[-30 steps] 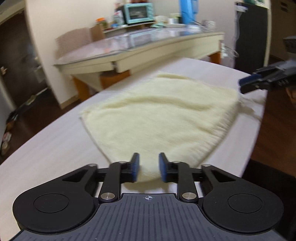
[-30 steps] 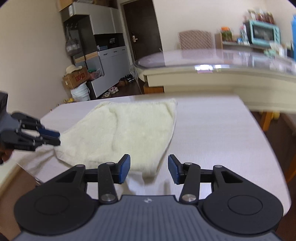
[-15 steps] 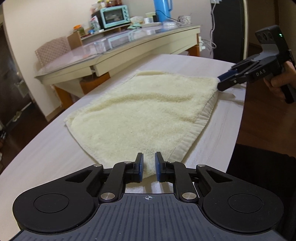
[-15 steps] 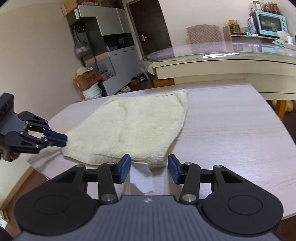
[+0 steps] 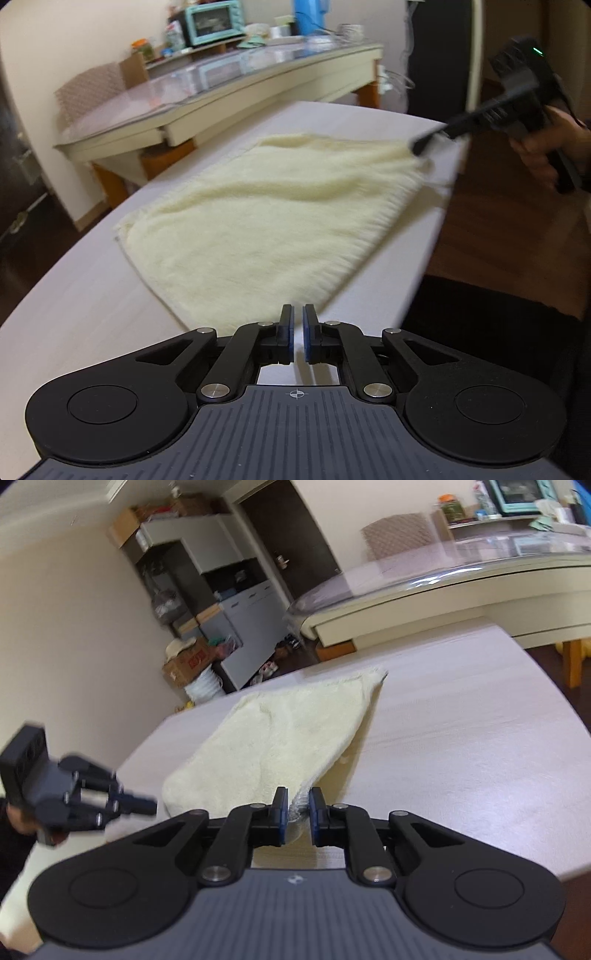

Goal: Fold towel
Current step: 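Lay the towel flat with both grippers, pulling its corners apart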

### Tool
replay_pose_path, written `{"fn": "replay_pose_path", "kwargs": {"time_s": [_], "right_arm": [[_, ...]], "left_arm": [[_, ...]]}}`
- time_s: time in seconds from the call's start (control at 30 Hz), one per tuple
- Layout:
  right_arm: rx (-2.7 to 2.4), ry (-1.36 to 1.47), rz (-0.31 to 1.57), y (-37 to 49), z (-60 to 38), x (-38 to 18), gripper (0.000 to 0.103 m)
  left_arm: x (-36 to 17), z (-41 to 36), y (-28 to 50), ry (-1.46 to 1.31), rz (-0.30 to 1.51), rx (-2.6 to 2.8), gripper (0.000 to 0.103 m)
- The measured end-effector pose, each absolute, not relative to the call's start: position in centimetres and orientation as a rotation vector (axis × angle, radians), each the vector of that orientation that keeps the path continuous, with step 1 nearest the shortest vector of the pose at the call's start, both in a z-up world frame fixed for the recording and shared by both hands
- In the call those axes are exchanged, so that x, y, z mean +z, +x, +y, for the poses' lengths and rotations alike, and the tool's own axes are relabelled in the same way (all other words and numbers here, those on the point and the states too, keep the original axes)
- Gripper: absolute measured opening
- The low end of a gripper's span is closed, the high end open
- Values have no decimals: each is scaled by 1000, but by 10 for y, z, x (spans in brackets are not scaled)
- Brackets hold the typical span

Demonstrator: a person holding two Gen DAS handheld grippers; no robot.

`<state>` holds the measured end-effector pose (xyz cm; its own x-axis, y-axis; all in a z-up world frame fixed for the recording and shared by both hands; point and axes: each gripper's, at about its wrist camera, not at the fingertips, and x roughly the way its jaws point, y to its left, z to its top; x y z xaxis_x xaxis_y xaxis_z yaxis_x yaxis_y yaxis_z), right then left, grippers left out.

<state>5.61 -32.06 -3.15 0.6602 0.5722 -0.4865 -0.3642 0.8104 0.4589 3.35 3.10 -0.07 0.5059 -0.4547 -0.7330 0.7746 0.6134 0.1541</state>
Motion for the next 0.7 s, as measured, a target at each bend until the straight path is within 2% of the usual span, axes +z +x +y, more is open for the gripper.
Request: {"fn": "replay_pose_path", "kwargs": {"time_s": [0.23, 0.33, 0.4, 0.47, 0.7], "right_arm": [[504, 353, 666, 60, -320, -39, 14], [508, 389, 666, 64, -320, -41, 14], [511, 399, 665, 67, -318, -40, 14], [510, 399, 660, 68, -316, -39, 14], [505, 395, 661, 74, -315, -37, 14]], "left_arm": [[-7, 32, 33, 586, 653, -729, 9], [-13, 27, 33, 603, 637, -730, 14], [-18, 19, 34, 638, 623, -720, 22], [-22, 15, 34, 669, 611, -720, 36], [-24, 16, 45, 712, 593, -751, 41]]}}
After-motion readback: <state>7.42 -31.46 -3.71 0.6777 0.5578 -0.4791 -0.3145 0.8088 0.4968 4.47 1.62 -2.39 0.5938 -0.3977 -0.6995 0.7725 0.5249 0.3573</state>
